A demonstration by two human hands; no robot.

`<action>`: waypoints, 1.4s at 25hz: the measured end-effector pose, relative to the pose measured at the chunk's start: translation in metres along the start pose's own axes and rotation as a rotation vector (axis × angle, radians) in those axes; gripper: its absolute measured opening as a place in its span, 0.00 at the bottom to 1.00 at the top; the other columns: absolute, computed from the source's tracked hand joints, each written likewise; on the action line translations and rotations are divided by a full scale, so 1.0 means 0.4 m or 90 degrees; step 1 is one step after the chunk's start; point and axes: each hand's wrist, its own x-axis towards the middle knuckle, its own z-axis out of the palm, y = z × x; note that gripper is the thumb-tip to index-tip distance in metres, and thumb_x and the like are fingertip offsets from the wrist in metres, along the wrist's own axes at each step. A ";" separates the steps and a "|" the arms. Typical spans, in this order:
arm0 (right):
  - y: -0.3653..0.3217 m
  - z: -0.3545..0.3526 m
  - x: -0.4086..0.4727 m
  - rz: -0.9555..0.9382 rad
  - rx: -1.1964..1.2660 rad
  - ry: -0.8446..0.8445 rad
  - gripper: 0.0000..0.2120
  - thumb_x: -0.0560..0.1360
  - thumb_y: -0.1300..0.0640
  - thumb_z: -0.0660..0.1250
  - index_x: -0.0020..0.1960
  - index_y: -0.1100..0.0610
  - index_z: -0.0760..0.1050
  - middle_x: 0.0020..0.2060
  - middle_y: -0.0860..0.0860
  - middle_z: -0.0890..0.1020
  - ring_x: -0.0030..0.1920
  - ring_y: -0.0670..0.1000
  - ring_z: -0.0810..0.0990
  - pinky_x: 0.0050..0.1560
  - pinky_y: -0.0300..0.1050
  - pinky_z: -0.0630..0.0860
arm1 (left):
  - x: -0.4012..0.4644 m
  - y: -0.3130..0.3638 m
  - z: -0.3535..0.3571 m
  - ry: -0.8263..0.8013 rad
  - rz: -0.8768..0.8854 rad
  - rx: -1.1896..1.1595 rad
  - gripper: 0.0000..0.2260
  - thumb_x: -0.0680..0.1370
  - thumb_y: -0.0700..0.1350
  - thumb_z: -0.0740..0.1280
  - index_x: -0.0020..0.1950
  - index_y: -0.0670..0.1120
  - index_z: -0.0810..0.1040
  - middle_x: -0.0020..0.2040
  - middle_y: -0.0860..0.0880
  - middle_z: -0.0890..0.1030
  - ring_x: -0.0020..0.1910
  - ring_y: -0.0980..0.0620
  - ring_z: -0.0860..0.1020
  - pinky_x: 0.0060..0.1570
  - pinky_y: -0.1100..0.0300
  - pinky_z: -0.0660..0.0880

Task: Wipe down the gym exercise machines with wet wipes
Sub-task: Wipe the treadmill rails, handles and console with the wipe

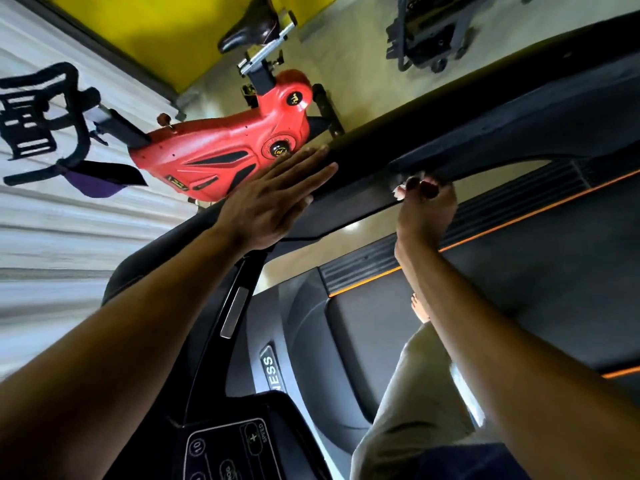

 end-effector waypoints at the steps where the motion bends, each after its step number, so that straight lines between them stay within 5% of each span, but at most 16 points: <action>1: 0.007 0.022 -0.044 0.007 -0.008 -0.033 0.10 0.75 0.65 0.73 0.55 0.65 0.80 0.49 0.58 0.85 0.47 0.54 0.84 0.53 0.53 0.82 | 0.004 0.007 -0.002 -0.007 -0.005 0.000 0.23 0.88 0.47 0.53 0.84 0.45 0.60 0.84 0.44 0.58 0.84 0.48 0.55 0.82 0.47 0.54; 5: 0.053 0.116 -0.315 0.116 0.040 -0.249 0.09 0.72 0.70 0.73 0.48 0.60 0.80 0.45 0.58 0.86 0.46 0.58 0.85 0.52 0.57 0.83 | -0.042 -0.022 -0.003 -0.019 -0.070 -0.017 0.24 0.88 0.51 0.52 0.85 0.48 0.56 0.85 0.46 0.56 0.84 0.48 0.54 0.81 0.44 0.56; 8: 0.077 0.162 -0.414 0.207 0.057 -0.311 0.12 0.72 0.68 0.74 0.44 0.52 0.79 0.44 0.56 0.87 0.46 0.57 0.86 0.52 0.58 0.83 | -0.092 -0.048 0.007 0.010 -0.114 -0.006 0.25 0.88 0.55 0.51 0.85 0.52 0.57 0.85 0.49 0.58 0.81 0.47 0.62 0.75 0.43 0.67; 12: 0.074 0.109 -0.284 0.170 0.074 -0.209 0.12 0.70 0.73 0.72 0.42 0.56 0.82 0.37 0.50 0.84 0.36 0.44 0.82 0.41 0.43 0.79 | -0.099 -0.045 0.019 0.044 -0.126 0.013 0.25 0.88 0.57 0.50 0.84 0.52 0.59 0.84 0.51 0.60 0.78 0.46 0.68 0.71 0.48 0.72; 17: 0.019 0.042 -0.065 0.219 0.235 -0.061 0.13 0.71 0.72 0.66 0.41 0.54 0.74 0.38 0.50 0.79 0.42 0.52 0.78 0.54 0.56 0.79 | -0.098 -0.041 0.018 0.068 -0.126 0.031 0.24 0.88 0.56 0.52 0.84 0.51 0.62 0.83 0.50 0.63 0.75 0.46 0.71 0.68 0.54 0.68; 19: 0.021 0.067 -0.112 0.221 0.169 -0.057 0.13 0.75 0.74 0.64 0.49 0.58 0.77 0.45 0.53 0.80 0.49 0.55 0.80 0.56 0.48 0.79 | -0.096 -0.037 0.019 0.065 -0.131 0.037 0.24 0.88 0.55 0.53 0.84 0.51 0.62 0.83 0.50 0.63 0.75 0.46 0.71 0.69 0.55 0.67; 21: 0.038 0.112 -0.245 0.195 0.066 -0.117 0.14 0.74 0.75 0.68 0.54 0.61 0.79 0.45 0.50 0.81 0.48 0.54 0.81 0.46 0.34 0.76 | -0.101 -0.040 0.019 0.066 -0.128 0.041 0.24 0.88 0.56 0.53 0.83 0.51 0.62 0.83 0.50 0.64 0.75 0.46 0.71 0.69 0.54 0.67; 23: 0.050 0.157 -0.380 0.232 0.079 -0.210 0.14 0.72 0.75 0.68 0.49 0.58 0.79 0.41 0.49 0.81 0.44 0.52 0.81 0.47 0.40 0.80 | -0.102 -0.039 0.017 0.062 -0.127 0.045 0.24 0.88 0.56 0.53 0.84 0.51 0.62 0.83 0.50 0.64 0.75 0.46 0.71 0.70 0.53 0.68; 26: 0.043 0.180 -0.447 0.346 0.168 -0.221 0.17 0.72 0.76 0.65 0.46 0.54 0.79 0.46 0.54 0.85 0.50 0.57 0.85 0.55 0.57 0.83 | -0.101 -0.038 0.015 0.057 -0.131 0.038 0.24 0.87 0.55 0.53 0.84 0.51 0.61 0.83 0.50 0.63 0.76 0.46 0.70 0.70 0.54 0.68; 30: 0.039 0.143 -0.384 0.394 0.248 -0.215 0.13 0.76 0.75 0.65 0.48 0.58 0.78 0.49 0.58 0.83 0.50 0.57 0.84 0.46 0.44 0.83 | -0.099 -0.034 0.016 0.062 -0.136 0.031 0.24 0.87 0.55 0.54 0.84 0.51 0.61 0.82 0.50 0.64 0.75 0.46 0.70 0.71 0.54 0.67; 35: 0.112 0.144 -0.277 0.433 0.203 -0.152 0.14 0.76 0.75 0.66 0.45 0.56 0.76 0.52 0.61 0.81 0.56 0.61 0.80 0.58 0.56 0.81 | -0.098 -0.032 0.017 0.059 -0.152 0.034 0.24 0.87 0.56 0.53 0.84 0.53 0.61 0.82 0.52 0.64 0.75 0.47 0.71 0.70 0.54 0.69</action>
